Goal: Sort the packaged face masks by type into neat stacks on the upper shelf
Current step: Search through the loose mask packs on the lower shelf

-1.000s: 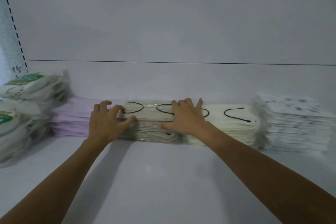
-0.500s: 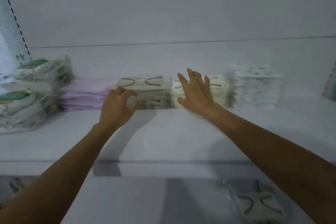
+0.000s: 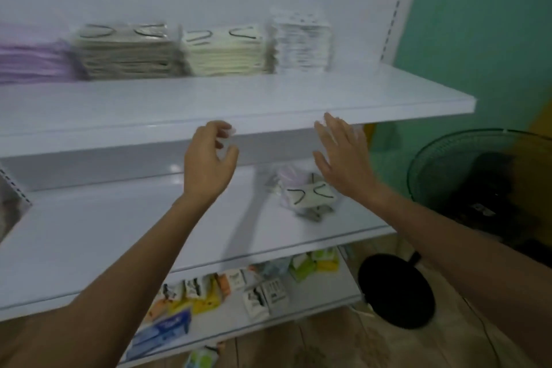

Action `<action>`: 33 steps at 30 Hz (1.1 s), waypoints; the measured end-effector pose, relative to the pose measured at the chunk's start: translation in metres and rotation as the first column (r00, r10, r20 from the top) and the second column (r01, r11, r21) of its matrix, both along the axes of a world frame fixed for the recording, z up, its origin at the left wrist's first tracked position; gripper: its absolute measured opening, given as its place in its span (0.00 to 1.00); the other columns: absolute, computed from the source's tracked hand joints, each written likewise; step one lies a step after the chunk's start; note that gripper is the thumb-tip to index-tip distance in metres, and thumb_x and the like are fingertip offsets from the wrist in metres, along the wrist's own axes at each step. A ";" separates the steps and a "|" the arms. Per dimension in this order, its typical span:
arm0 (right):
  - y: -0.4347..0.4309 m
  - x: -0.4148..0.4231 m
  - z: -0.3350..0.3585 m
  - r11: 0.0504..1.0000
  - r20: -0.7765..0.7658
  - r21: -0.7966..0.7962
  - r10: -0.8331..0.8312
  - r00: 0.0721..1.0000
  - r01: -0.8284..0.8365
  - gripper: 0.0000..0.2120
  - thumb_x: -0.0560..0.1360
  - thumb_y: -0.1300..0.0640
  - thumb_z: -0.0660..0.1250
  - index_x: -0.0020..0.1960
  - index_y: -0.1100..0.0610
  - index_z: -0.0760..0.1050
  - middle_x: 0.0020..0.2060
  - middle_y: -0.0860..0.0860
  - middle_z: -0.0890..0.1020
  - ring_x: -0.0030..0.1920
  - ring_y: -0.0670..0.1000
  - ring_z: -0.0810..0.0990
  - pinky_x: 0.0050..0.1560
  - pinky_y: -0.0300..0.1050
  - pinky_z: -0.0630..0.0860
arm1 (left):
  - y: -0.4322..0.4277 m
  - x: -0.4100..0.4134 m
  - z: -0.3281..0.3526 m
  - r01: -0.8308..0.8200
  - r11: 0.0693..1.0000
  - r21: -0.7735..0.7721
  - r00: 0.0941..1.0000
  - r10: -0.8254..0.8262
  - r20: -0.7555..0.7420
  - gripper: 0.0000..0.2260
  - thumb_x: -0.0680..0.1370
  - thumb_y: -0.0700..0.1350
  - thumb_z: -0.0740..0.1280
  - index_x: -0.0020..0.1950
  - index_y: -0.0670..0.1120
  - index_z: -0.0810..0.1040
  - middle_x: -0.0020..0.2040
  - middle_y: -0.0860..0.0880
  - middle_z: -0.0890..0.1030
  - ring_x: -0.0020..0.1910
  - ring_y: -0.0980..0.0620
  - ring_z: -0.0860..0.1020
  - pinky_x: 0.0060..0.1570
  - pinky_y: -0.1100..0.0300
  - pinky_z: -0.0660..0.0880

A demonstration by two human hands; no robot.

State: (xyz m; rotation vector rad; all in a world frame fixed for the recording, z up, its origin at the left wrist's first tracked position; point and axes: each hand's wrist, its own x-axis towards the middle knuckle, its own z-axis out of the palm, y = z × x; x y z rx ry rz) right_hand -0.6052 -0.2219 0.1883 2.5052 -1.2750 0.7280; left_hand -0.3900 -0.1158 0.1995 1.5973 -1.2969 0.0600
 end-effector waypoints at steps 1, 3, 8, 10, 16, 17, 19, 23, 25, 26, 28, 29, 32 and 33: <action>-0.001 -0.017 -0.014 1.000 -0.037 -0.019 -0.014 0.999 0.014 0.25 0.75 0.51 0.57 0.68 0.62 0.70 0.67 0.63 0.71 0.65 0.63 0.72 0.61 0.68 0.68 | -0.003 -0.006 -0.012 0.015 0.999 0.048 1.000 -0.014 -0.008 0.14 0.74 0.38 0.65 0.59 0.44 0.74 0.53 0.48 0.76 0.46 0.53 0.73 0.46 0.63 0.66; -0.006 -0.043 -0.043 0.997 -0.072 0.038 -0.058 0.996 0.061 0.24 0.72 0.53 0.61 0.65 0.62 0.73 0.63 0.64 0.74 0.61 0.64 0.76 0.56 0.68 0.70 | -0.012 -0.014 -0.038 0.026 0.989 0.147 1.000 -0.024 -0.016 0.14 0.74 0.38 0.65 0.59 0.45 0.75 0.55 0.46 0.76 0.48 0.52 0.74 0.48 0.61 0.68; -0.039 -0.072 -0.111 0.946 -0.125 0.282 -0.129 0.984 0.160 0.26 0.73 0.51 0.59 0.69 0.61 0.69 0.67 0.62 0.71 0.65 0.62 0.72 0.62 0.67 0.65 | -0.048 -0.032 -0.105 0.031 0.933 0.357 0.999 -0.017 -0.043 0.12 0.75 0.38 0.66 0.58 0.44 0.77 0.54 0.43 0.77 0.50 0.48 0.76 0.48 0.61 0.68; -0.063 -0.074 -0.141 0.901 -0.170 0.388 -0.135 0.976 0.192 0.26 0.79 0.49 0.54 0.75 0.57 0.58 0.74 0.57 0.61 0.73 0.57 0.61 0.70 0.61 0.55 | -0.069 -0.042 -0.134 0.031 0.902 0.430 0.995 0.013 -0.099 0.12 0.75 0.39 0.66 0.58 0.44 0.77 0.55 0.43 0.77 0.51 0.47 0.77 0.49 0.62 0.68; -0.158 -0.070 -0.216 0.649 -0.151 0.748 -0.035 0.988 0.137 0.27 0.80 0.51 0.57 0.76 0.56 0.54 0.74 0.56 0.60 0.72 0.57 0.61 0.70 0.54 0.61 | -0.145 -0.060 -0.217 0.020 0.787 0.616 0.914 0.235 -0.330 0.10 0.76 0.42 0.67 0.57 0.43 0.77 0.55 0.43 0.80 0.51 0.47 0.78 0.52 0.61 0.69; -0.174 -0.070 -0.227 0.614 -0.125 0.781 -0.025 0.992 0.114 0.27 0.79 0.52 0.58 0.76 0.56 0.55 0.73 0.57 0.61 0.71 0.58 0.62 0.70 0.55 0.62 | -0.158 -0.061 -0.228 0.018 0.773 0.634 0.896 0.269 -0.353 0.10 0.76 0.42 0.66 0.57 0.43 0.77 0.55 0.43 0.80 0.52 0.46 0.78 0.54 0.60 0.70; -0.203 -0.065 -0.245 0.596 -0.111 0.798 -0.006 0.994 0.093 0.27 0.79 0.53 0.59 0.75 0.57 0.56 0.72 0.58 0.63 0.71 0.59 0.63 0.69 0.56 0.63 | -0.179 -0.063 -0.247 0.015 0.758 0.652 0.854 0.330 -0.403 0.11 0.77 0.43 0.66 0.58 0.43 0.77 0.55 0.43 0.81 0.53 0.45 0.78 0.56 0.58 0.70; -0.241 -0.044 -0.269 0.677 -0.213 0.721 0.012 0.977 0.149 0.26 0.80 0.49 0.56 0.75 0.54 0.56 0.72 0.57 0.62 0.71 0.60 0.61 0.68 0.57 0.62 | -0.202 -0.068 -0.275 0.042 0.750 0.661 0.740 0.421 -0.525 0.15 0.77 0.47 0.66 0.61 0.41 0.74 0.53 0.45 0.79 0.55 0.44 0.78 0.59 0.55 0.72; -0.243 -0.032 -0.276 0.715 -0.243 0.685 0.043 0.969 0.140 0.24 0.79 0.48 0.55 0.74 0.50 0.58 0.73 0.55 0.61 0.72 0.59 0.58 0.71 0.61 0.57 | -0.206 -0.069 -0.284 0.080 0.756 0.650 0.653 0.453 -0.607 0.16 0.77 0.50 0.66 0.59 0.41 0.75 0.50 0.45 0.81 0.50 0.45 0.79 0.58 0.51 0.74; -0.240 -0.027 -0.279 0.727 -0.236 0.678 0.076 0.969 0.108 0.23 0.79 0.49 0.56 0.73 0.49 0.60 0.73 0.54 0.61 0.72 0.58 0.57 0.71 0.63 0.54 | -0.206 -0.068 -0.288 0.092 0.763 0.640 0.613 0.463 -0.641 0.17 0.76 0.51 0.67 0.57 0.40 0.76 0.47 0.45 0.81 0.46 0.46 0.79 0.57 0.50 0.75; -0.227 -0.016 -0.285 0.739 -0.193 0.673 0.178 0.965 -0.002 0.23 0.78 0.50 0.57 0.72 0.48 0.63 0.72 0.52 0.63 0.73 0.54 0.57 0.72 0.63 0.51 | -0.204 -0.068 -0.290 0.097 0.766 0.635 0.582 0.474 -0.661 0.18 0.75 0.53 0.68 0.55 0.40 0.76 0.45 0.44 0.81 0.44 0.46 0.78 0.54 0.50 0.75; -0.221 -0.011 -0.288 0.733 -0.158 0.677 0.241 0.957 -0.073 0.23 0.77 0.51 0.59 0.72 0.49 0.65 0.72 0.52 0.63 0.73 0.53 0.57 0.72 0.61 0.50 | -0.203 -0.068 -0.290 0.095 0.751 0.653 0.598 0.482 -0.640 0.19 0.74 0.55 0.68 0.55 0.40 0.76 0.47 0.44 0.80 0.47 0.45 0.78 0.55 0.50 0.75; -0.201 0.000 -0.290 0.656 -0.011 0.696 0.417 0.909 -0.292 0.23 0.76 0.54 0.62 0.71 0.52 0.68 0.72 0.54 0.65 0.73 0.53 0.60 0.73 0.50 0.55 | -0.193 -0.063 -0.283 0.018 0.688 0.725 0.685 0.520 -0.510 0.28 0.68 0.60 0.69 0.58 0.40 0.75 0.55 0.41 0.79 0.56 0.41 0.76 0.57 0.52 0.72; -0.196 0.002 -0.290 0.629 0.055 0.702 0.418 0.907 -0.333 0.23 0.75 0.55 0.62 0.70 0.54 0.68 0.71 0.55 0.66 0.73 0.53 0.61 0.72 0.46 0.56 | -0.187 -0.061 -0.278 -0.008 0.690 0.724 0.682 0.533 -0.501 0.29 0.66 0.59 0.68 0.59 0.40 0.76 0.56 0.40 0.79 0.57 0.40 0.76 0.57 0.52 0.72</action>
